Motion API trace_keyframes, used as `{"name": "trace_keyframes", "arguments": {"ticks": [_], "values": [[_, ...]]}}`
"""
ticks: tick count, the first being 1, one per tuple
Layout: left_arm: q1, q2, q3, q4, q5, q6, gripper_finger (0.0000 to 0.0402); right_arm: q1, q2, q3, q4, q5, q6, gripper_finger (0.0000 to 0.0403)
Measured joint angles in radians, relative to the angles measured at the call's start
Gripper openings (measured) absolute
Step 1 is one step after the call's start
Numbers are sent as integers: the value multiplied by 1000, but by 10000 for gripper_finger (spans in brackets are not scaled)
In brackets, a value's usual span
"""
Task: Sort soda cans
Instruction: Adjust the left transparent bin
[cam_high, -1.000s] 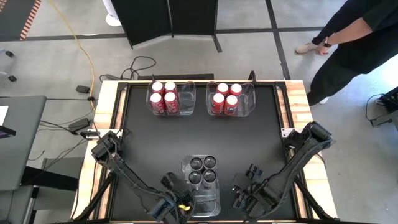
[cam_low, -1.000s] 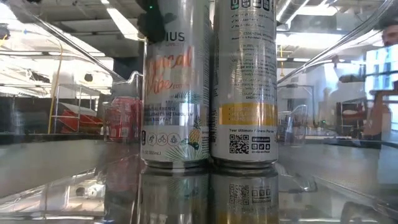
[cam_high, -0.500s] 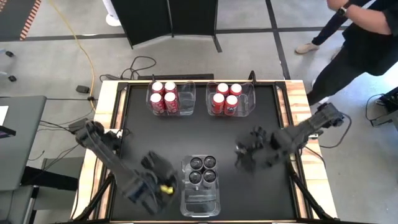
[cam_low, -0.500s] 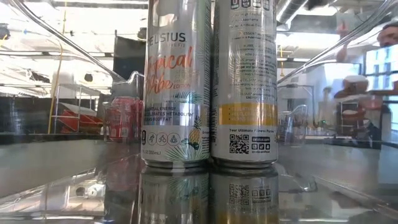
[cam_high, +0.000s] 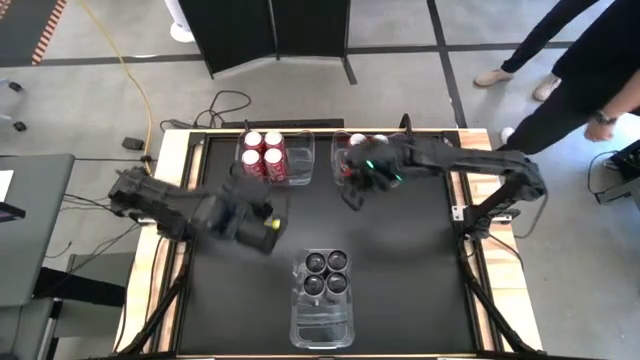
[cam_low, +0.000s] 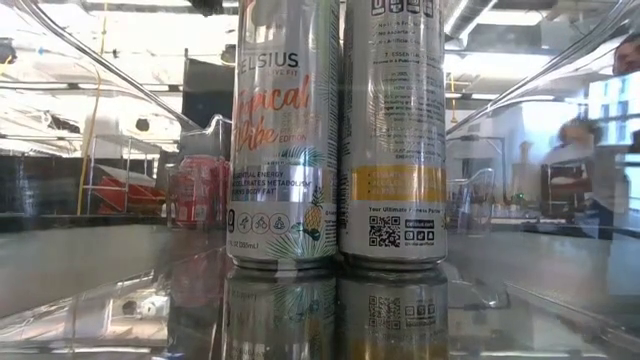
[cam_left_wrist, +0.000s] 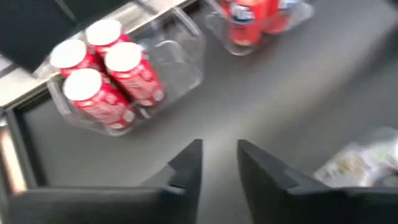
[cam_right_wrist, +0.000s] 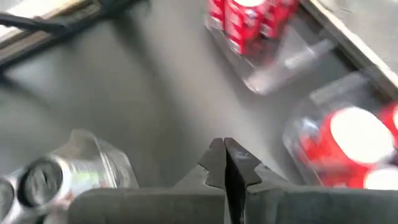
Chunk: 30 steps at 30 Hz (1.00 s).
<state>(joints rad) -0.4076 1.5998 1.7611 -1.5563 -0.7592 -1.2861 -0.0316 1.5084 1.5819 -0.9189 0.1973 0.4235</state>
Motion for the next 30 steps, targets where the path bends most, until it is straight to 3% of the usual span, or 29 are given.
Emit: {"name": "trace_keyframes", "arguments": {"ticks": [6,10,15,19,25,30], "values": [[226,-19,0,1,107,165,7,-230,141,0,160,-298,-205,4],[340,-19,-11,15,194,224,5,-357,240,17,179,-408,-332,3],[401,-19,-57,97,265,243,1,-505,348,71,175,-585,-403,1],[451,-23,-115,290,294,310,1,-587,401,113,166,-706,-399,1],[589,-8,-210,553,434,477,4,-618,349,117,122,-748,-410,0],[662,-8,-274,677,466,608,40,-642,236,119,83,-748,-432,0]]}}
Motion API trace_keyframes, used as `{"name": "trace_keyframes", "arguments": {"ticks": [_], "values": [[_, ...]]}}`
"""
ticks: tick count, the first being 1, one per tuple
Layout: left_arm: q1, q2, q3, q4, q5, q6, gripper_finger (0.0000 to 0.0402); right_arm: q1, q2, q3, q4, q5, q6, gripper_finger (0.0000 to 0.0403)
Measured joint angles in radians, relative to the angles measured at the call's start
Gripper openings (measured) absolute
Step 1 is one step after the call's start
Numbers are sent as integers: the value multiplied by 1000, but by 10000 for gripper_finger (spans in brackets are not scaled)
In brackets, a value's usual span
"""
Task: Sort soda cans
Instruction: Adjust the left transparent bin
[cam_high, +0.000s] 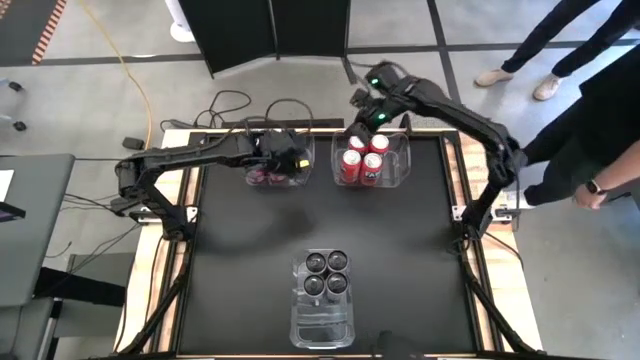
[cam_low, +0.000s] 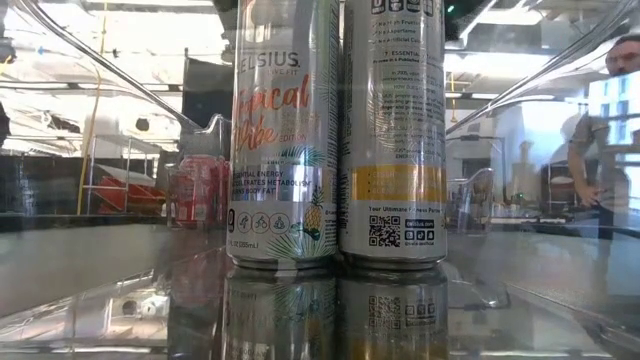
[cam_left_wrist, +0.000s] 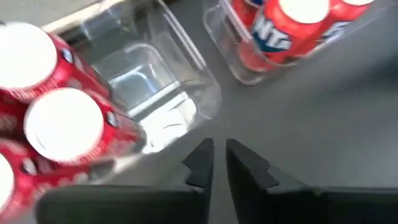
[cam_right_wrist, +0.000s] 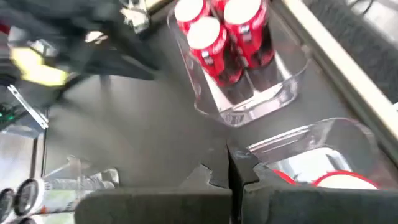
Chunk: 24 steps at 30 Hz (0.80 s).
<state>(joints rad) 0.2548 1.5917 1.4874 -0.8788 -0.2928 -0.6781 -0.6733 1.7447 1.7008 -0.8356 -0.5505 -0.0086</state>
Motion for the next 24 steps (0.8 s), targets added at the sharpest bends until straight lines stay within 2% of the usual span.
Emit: {"name": "trace_keyframes", "arguments": {"ticks": [3,9,16,24], "values": [[42,20,-17,58,4,91,71,-20,-62,0,-18,1,6,0],[89,125,-20,154,91,218,125,-61,-141,1,-80,4,32,0],[99,163,-20,167,129,241,132,-64,-200,1,-170,65,19,0],[100,189,-17,228,103,311,132,-64,-207,0,-180,82,34,0]]}}
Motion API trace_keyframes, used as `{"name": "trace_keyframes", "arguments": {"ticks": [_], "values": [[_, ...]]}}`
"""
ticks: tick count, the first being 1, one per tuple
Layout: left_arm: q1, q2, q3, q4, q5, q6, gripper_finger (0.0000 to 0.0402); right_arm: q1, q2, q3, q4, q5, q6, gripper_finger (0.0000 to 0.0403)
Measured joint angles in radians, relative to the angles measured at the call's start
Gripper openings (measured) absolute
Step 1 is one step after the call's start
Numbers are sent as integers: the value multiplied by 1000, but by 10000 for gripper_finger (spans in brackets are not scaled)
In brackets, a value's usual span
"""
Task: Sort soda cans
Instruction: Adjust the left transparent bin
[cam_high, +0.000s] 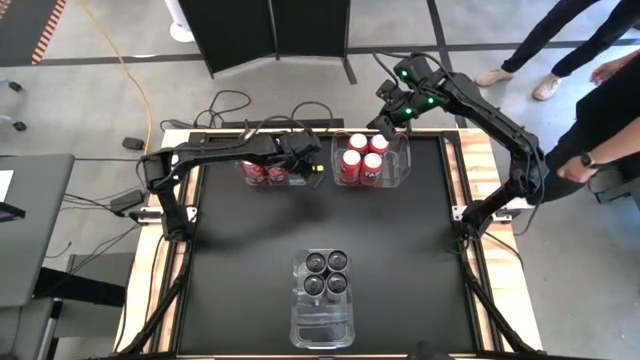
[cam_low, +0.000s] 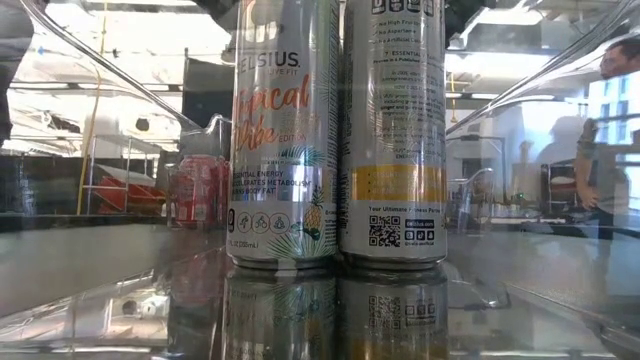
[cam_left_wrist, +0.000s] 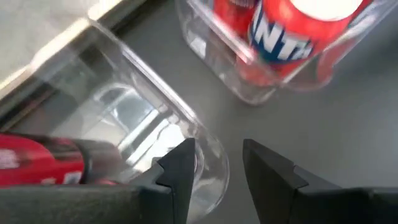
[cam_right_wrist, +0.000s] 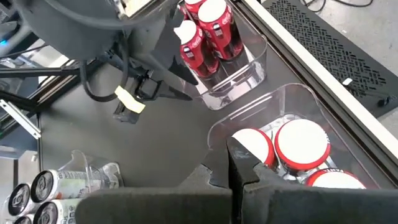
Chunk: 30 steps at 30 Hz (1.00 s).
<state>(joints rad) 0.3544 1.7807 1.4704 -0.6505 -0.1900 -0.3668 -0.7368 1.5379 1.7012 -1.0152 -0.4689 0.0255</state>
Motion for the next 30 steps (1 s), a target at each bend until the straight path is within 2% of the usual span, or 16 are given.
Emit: {"name": "trace_keyframes", "arguments": {"ticks": [11,19,27,30], "values": [[-2,21,-2,-61,2,8,131,10,-1,-1,-19,0,3,0],[7,58,-2,-65,28,63,112,11,-1,-1,-9,0,17,0],[7,101,-2,-104,53,53,117,15,-1,-1,-9,0,20,0],[7,100,4,-103,51,51,105,15,-1,-1,-5,0,24,0]]}}
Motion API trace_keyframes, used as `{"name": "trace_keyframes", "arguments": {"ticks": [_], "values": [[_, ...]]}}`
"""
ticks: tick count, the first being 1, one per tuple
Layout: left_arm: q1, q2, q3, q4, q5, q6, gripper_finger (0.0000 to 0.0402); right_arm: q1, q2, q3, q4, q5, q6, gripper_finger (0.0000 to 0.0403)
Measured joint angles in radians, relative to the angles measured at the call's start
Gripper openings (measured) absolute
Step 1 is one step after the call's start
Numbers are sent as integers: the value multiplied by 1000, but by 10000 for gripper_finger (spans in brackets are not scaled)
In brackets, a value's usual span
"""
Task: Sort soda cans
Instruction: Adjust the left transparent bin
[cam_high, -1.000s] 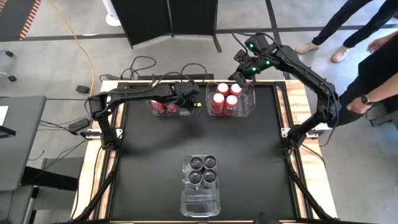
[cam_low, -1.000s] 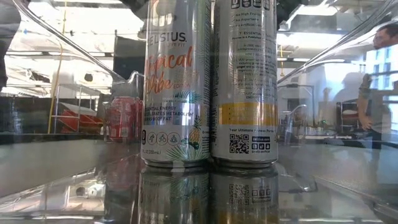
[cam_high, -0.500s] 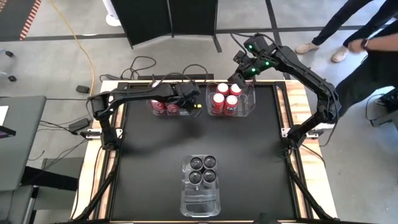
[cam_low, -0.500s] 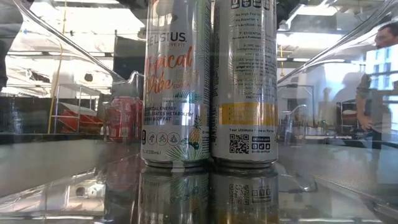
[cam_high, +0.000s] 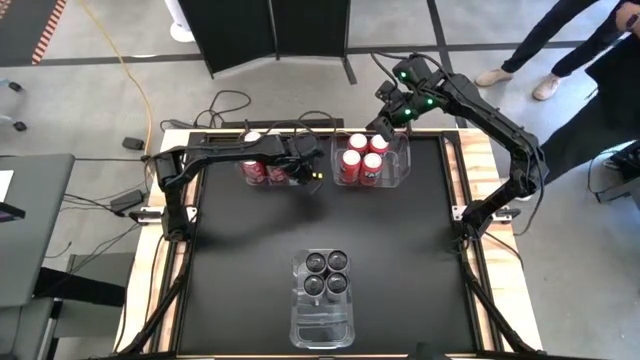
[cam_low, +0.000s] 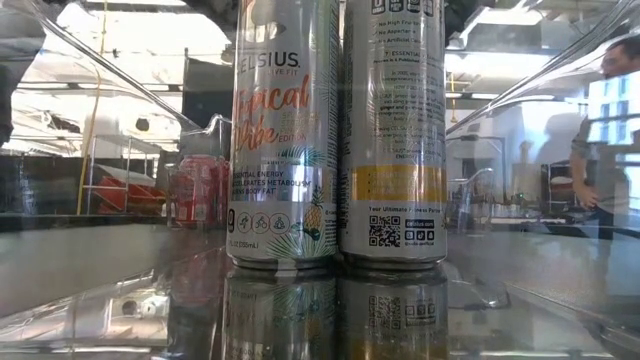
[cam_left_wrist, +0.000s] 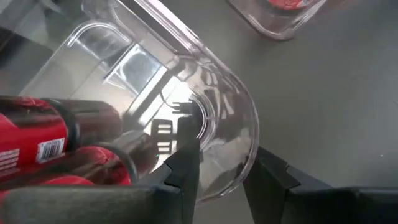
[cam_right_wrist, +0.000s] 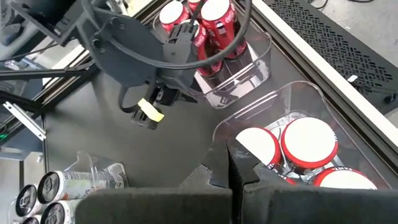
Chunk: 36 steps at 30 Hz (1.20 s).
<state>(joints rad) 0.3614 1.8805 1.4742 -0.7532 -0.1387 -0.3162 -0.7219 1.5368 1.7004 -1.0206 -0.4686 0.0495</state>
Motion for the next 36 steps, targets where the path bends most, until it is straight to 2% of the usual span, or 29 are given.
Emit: {"name": "trace_keyframes", "arguments": {"ticks": [6,12,16,20,24,36], "values": [[-18,-2,95,-113,-10,9,89,0,0,0,-1,0,7,0],[-48,-2,147,-121,-130,76,142,1,0,0,-1,0,14,0],[-36,21,147,-128,-151,88,178,2,0,0,-3,0,31,0],[-24,34,144,-112,-150,111,185,2,0,0,-11,0,41,0],[-21,38,143,-117,-142,137,164,9,0,0,-19,0,52,0],[-22,37,106,-103,-73,174,68,42,0,0,-18,0,77,0]]}}
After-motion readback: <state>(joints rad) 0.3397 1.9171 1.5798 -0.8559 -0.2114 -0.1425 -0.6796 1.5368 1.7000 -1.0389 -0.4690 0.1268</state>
